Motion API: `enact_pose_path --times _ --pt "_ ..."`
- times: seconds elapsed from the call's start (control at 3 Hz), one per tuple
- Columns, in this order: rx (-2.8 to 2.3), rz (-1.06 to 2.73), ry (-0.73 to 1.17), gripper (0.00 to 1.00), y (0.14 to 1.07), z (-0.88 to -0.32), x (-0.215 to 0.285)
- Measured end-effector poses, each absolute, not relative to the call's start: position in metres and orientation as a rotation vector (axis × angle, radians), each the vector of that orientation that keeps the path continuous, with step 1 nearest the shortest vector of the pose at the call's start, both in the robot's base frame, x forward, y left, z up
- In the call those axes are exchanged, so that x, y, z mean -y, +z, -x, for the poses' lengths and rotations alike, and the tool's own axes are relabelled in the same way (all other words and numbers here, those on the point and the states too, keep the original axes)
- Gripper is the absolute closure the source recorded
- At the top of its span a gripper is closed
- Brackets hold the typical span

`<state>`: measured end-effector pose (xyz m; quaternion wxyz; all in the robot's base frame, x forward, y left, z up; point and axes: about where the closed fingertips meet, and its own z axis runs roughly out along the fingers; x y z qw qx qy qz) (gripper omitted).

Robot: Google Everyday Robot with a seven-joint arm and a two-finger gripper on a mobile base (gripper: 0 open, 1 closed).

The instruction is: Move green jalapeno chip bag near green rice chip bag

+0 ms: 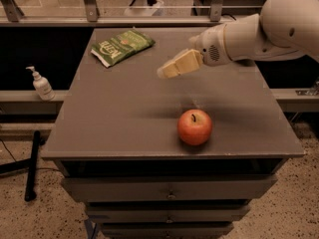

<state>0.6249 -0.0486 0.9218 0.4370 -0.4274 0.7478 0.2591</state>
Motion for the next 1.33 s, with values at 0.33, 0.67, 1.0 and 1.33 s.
enact_pose_path --times 0.33,0.67,1.0,1.33 --pt "-1.831 1.046 0.633 0.0 0.916 -0.635 0.045" --pt "-1.749 1.014 0.632 0.0 0.905 -0.673 0.023" --pt "-1.693 0.998 0.639 0.0 0.887 -0.724 0.0" --pt "-1.669 0.975 0.651 0.0 0.87 -0.765 -0.02"
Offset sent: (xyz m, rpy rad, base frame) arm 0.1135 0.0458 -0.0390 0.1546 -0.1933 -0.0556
